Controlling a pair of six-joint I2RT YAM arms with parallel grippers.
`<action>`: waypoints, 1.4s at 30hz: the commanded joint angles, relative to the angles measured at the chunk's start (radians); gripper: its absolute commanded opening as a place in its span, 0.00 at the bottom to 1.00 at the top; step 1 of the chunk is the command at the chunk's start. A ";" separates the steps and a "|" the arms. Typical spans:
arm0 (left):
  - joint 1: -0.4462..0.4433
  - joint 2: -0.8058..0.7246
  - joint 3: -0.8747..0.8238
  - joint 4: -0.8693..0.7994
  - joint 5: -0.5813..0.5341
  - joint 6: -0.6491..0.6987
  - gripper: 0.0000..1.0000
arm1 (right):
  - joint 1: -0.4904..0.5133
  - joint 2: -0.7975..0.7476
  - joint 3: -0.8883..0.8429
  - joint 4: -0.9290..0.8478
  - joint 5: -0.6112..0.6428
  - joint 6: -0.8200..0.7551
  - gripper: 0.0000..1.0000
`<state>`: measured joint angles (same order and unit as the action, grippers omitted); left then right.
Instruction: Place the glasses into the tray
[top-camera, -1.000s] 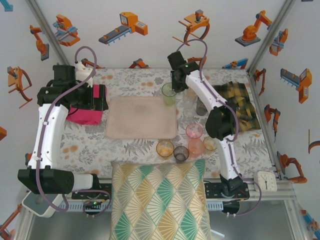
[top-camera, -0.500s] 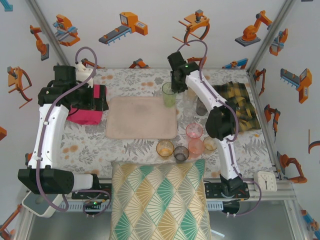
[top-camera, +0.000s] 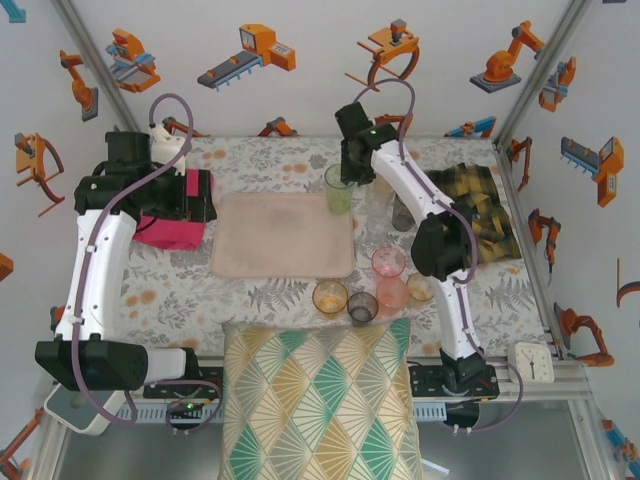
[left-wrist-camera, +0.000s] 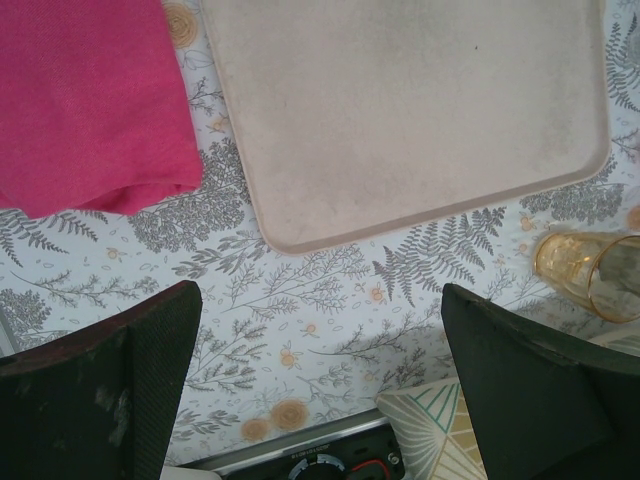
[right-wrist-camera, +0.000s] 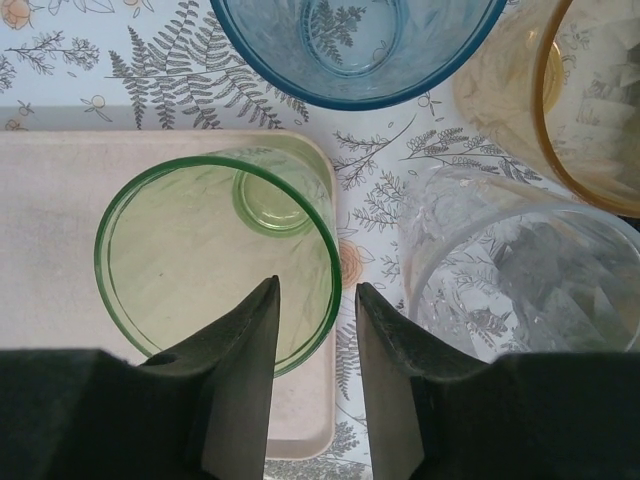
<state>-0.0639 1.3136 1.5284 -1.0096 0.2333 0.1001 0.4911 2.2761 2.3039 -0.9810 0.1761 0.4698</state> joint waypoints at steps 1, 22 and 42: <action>0.007 -0.024 -0.007 0.005 0.013 -0.012 0.97 | -0.002 -0.030 0.074 -0.036 0.017 -0.020 0.37; 0.008 -0.020 0.032 -0.014 0.006 0.009 0.97 | -0.101 -0.575 -0.311 -0.123 0.194 -0.025 0.47; 0.007 -0.002 0.042 -0.028 0.016 0.005 0.97 | -0.329 -0.648 -0.694 0.109 -0.074 -0.005 0.44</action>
<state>-0.0628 1.3163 1.5570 -1.0180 0.2363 0.1013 0.1722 1.5955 1.5967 -0.9005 0.1169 0.4625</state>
